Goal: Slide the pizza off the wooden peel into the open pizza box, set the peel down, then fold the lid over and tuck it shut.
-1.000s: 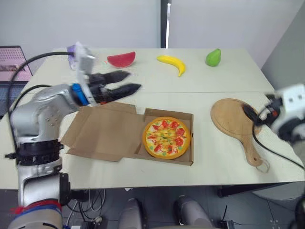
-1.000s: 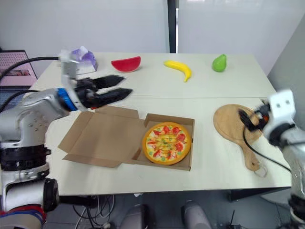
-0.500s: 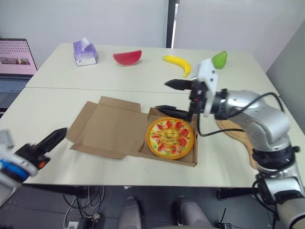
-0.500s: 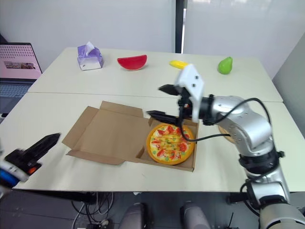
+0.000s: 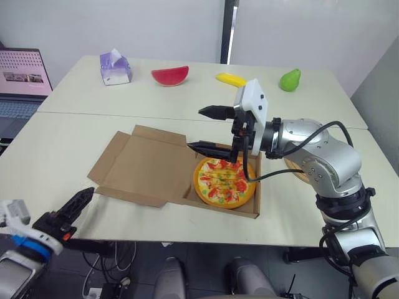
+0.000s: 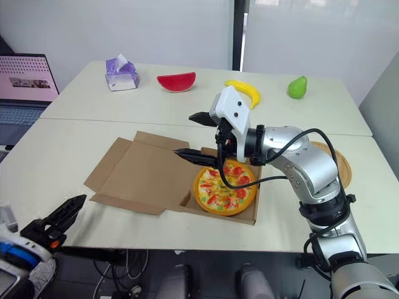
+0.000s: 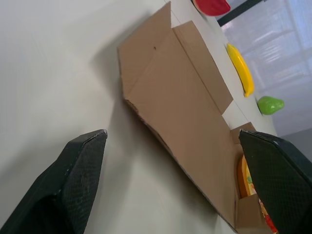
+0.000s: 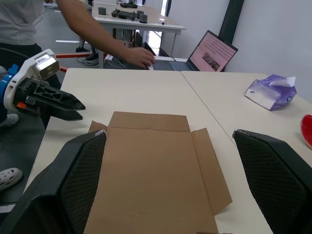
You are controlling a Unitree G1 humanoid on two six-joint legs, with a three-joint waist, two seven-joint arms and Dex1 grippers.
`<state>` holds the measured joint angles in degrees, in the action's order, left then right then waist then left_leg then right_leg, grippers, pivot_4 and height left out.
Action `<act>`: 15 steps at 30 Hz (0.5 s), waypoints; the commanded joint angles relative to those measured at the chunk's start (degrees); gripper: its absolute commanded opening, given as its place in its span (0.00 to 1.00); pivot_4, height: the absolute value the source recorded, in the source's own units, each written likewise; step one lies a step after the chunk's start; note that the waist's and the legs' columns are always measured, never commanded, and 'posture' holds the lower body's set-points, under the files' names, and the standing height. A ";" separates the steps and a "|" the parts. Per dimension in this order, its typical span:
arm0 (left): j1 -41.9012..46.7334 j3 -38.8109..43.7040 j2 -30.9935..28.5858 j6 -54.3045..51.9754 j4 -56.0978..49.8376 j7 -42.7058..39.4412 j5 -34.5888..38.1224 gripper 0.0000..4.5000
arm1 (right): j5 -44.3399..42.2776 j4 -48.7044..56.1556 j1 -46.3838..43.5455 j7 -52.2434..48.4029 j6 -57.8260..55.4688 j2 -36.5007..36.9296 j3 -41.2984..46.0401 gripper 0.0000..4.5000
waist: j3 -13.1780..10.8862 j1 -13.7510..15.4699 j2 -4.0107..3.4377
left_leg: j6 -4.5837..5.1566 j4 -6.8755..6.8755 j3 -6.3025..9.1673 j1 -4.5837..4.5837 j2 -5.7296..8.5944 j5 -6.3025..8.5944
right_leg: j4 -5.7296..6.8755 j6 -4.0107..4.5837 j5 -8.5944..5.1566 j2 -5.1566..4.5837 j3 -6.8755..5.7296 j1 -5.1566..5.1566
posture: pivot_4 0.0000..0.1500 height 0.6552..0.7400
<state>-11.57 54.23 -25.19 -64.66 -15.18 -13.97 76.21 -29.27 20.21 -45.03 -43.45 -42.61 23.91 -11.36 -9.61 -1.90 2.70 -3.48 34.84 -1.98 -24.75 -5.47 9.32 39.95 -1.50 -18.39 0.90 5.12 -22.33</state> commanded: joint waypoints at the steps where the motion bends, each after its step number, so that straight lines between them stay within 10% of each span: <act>1: 1.03 -2.87 0.29 3.34 0.76 0.96 -0.19 1.00 | -0.40 2.81 -0.32 0.70 -0.47 0.57 1.39 0.99 | 0.00 -0.02 -0.01 | 0.00 -0.01 0.00 0.00 -0.01 0.00 | 0.00 0.00 0.00 0.01 0.00 -0.01 | 1.00 1.00; 15: 2.82 -8.12 0.10 9.51 5.16 4.13 -0.38 0.16 | -0.92 4.99 0.74 2.17 -2.17 2.04 2.62 1.00 | -0.01 -0.09 -0.01 | -0.01 -0.03 -0.02 0.00 -0.02 0.00 | -0.02 0.00 0.00 0.03 0.01 -0.04 | 1.00 1.00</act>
<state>-8.57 45.96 -24.87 -56.61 -9.18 -10.13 75.10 -29.50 22.77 -43.87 -41.57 -44.95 25.50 -10.65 -9.62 -1.99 2.70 -3.49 34.81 -2.00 -24.75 -5.49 9.32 39.93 -1.50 -18.40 0.93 5.12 -22.36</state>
